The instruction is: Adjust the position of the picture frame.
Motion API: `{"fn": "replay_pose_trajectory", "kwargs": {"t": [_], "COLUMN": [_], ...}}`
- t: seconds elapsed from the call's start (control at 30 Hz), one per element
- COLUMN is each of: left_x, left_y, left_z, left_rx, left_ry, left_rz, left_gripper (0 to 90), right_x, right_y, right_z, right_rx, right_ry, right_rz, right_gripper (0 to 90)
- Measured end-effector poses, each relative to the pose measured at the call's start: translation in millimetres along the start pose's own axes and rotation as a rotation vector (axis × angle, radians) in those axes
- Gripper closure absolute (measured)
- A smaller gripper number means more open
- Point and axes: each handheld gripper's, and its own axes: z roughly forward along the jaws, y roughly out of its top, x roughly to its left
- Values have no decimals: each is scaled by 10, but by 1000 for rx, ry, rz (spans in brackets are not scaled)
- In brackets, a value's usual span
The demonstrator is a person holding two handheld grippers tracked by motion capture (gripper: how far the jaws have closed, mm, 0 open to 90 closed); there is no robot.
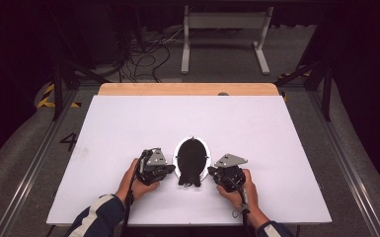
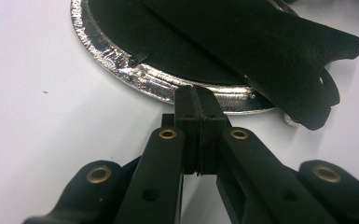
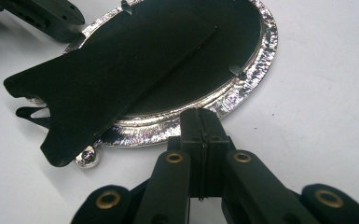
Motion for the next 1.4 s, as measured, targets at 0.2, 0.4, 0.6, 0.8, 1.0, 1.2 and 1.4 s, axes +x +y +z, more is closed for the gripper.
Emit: {"fn": "replay_pose_trajectory", "kwargs": {"t": [0.2, 0.4, 0.6, 0.8, 1.0, 1.2, 1.4], "left_x": [21, 5, -11, -48, -64, -16, 35], "left_y": [8, 14, 5, -12, -231, -502, -888], "left_z": [4, 6, -3, -170, -543, -841, -1161], "left_rx": [3, 5, 4, -22, -72, -103, -106], "left_ry": [-10, -1, 9, 34, 77, 102, 167], "left_rz": [-5, 6, 38, 79, 72, 42, -36], "left_gripper": [894, 894, 869, 856, 850, 832, 780], "right_x": [-5, -7, -19, -15, -30, 31, 114], "right_y": [-1, -6, -34, -49, -47, -38, -17], "right_z": [2, 1, -19, -78, -167, -212, -214], "right_rx": [-1, -4, -16, -2, 13, 35, 67], "right_ry": [-2, -2, 29, 102, 197, 225, 226], "right_rz": [0, -6, -25, -38, -27, -64, -107], "right_gripper": [900, 900, 859, 873, 899, 880, 852]}}
